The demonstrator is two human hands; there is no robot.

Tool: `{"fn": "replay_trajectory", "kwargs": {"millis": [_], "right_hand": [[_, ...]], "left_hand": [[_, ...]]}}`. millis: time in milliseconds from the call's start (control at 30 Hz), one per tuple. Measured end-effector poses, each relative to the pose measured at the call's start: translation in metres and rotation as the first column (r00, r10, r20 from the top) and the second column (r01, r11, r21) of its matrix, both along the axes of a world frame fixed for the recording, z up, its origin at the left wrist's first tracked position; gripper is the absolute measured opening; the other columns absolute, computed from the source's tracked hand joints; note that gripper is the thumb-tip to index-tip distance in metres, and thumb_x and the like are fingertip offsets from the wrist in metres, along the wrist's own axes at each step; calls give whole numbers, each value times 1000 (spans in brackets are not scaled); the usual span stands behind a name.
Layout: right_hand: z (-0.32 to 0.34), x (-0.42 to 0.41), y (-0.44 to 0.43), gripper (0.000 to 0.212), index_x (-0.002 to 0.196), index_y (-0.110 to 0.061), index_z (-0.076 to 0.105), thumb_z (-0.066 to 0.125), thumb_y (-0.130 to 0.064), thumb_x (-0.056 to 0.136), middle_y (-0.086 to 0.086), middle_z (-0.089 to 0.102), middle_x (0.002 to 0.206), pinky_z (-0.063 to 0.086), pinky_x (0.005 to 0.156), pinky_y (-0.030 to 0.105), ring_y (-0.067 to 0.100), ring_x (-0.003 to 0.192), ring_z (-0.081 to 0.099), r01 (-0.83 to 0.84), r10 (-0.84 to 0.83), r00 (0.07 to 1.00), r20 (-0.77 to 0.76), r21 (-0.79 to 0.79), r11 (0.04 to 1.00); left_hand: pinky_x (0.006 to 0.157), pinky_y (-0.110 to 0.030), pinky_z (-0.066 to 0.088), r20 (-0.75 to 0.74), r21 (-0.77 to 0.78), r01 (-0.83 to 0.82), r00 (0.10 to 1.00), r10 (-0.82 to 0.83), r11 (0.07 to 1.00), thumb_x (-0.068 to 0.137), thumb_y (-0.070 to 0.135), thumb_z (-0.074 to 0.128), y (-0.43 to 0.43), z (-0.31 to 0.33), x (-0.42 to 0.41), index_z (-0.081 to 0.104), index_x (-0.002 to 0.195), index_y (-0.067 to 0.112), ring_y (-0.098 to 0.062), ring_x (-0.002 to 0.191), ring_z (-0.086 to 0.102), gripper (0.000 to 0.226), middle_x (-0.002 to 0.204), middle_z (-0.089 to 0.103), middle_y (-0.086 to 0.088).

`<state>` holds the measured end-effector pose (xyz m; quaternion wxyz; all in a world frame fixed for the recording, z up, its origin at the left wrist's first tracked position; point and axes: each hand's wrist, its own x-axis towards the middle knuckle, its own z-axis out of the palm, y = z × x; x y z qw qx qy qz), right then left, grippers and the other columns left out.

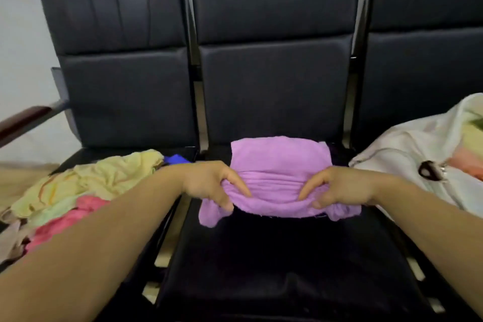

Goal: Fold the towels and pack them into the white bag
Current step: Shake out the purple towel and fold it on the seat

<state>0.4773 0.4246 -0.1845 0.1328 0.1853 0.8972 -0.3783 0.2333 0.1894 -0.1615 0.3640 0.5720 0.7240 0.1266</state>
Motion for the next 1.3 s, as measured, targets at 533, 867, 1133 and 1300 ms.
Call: {"fn": "replay_trajectory", "kwargs": {"millis": [533, 867, 1133, 1300], "right_hand": [[-113, -1, -1, 17, 82, -30, 76, 83, -15, 77, -19, 63, 66, 43, 63, 17, -3, 59, 52, 12, 2, 977, 212, -68, 998], [-106, 19, -5, 12, 93, -24, 81, 74, -32, 89, 7, 78, 100, 52, 92, 32, 9, 88, 64, 161, -128, 977, 168, -204, 965], [-107, 12, 9, 17, 95, -33, 79, 80, -18, 86, -13, 72, 110, 47, 90, 14, 0, 106, 63, 265, -269, 962, -51, -66, 962], [-111, 3, 18, 25, 102, -30, 77, 85, -18, 81, -12, 68, 99, 43, 72, 10, 5, 85, 63, 372, -371, 918, -137, -24, 928]], "left_hand": [[112, -18, 38, 338, -262, 12, 938, 80, 965, 87, 9, 77, 12, -113, -5, 74, 121, 25, 1, 124, 57, 38, 127, 70, 15], [76, -39, 60, 461, -382, -154, 822, 333, 911, 92, 8, 70, -12, -111, -16, 72, 124, 34, -22, 103, 69, 42, 120, 71, 3], [71, -15, 53, 270, -127, -396, 868, 416, 909, 98, 22, 67, -10, -112, -15, 74, 115, 30, -7, 99, 68, 20, 107, 73, 15], [68, -30, 60, 248, -174, -500, 811, 529, 848, 104, 19, 54, -7, -112, -22, 72, 117, 33, -21, 87, 68, 26, 114, 69, -5]]}}
